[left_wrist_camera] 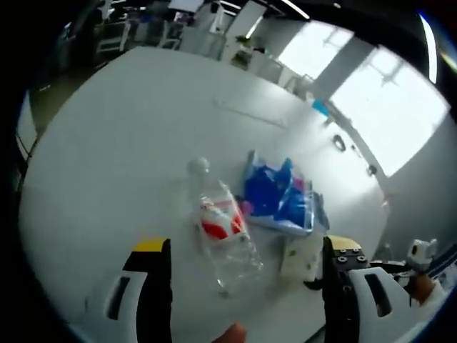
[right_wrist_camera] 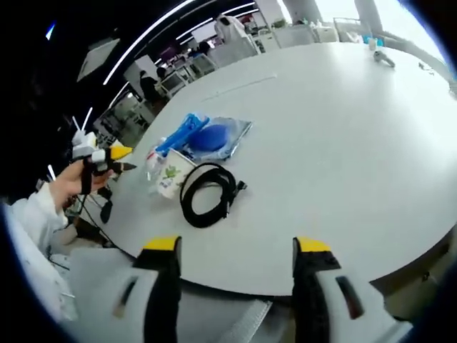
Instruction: Arrange the tabletop items into an orderly group along one side of the table until the central work area is clear of visible clutter.
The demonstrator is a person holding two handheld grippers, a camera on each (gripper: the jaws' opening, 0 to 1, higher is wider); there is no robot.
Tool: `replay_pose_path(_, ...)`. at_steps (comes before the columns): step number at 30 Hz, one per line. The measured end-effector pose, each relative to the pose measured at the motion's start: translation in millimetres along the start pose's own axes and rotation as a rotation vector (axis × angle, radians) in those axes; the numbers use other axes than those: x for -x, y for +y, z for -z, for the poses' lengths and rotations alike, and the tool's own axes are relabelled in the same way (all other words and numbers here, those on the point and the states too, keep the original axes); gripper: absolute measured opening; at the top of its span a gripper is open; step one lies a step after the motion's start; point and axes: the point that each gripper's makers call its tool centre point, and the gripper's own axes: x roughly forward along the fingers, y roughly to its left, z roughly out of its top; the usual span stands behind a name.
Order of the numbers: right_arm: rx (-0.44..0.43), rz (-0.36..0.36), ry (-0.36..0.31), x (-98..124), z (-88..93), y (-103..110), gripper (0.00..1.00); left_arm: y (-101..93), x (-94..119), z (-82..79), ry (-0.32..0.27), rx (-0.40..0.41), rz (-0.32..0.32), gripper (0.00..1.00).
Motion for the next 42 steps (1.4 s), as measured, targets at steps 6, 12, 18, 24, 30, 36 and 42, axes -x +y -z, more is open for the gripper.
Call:
replay_pose_path(6,-0.019,0.012,0.000,0,2.5,-3,0.60,3.7,-6,2.8,0.022,0.002,-0.019,0.80)
replay_pose_path(12,-0.065,0.012,-0.012,-1,2.6,-5,0.60,8.9,-13,8.0,0.052,-0.009,-0.052,0.78)
replay_pose_path(18,-0.145,0.004,-0.051,2,-1.1,-8,0.59,9.9,-21,8.0,0.065,0.007,-0.067,0.75)
replay_pose_path(24,-0.159,0.017,-0.053,4,1.2,-12,0.59,11.1,-31,9.6,0.092,-0.006,-0.087,0.72)
replay_pose_path(30,-0.179,0.029,-0.037,4,8.6,-15,0.58,15.9,-39,11.8,0.109,-0.025,-0.124,0.70)
replay_pose_path(36,-0.210,0.028,-0.053,4,8.1,-15,0.58,18.7,-45,5.7,0.083,-0.042,-0.148,0.69)
replay_pose_path(42,-0.232,0.034,-0.058,4,11.4,-16,0.57,23.5,-52,13.2,0.116,-0.036,-0.183,0.66)
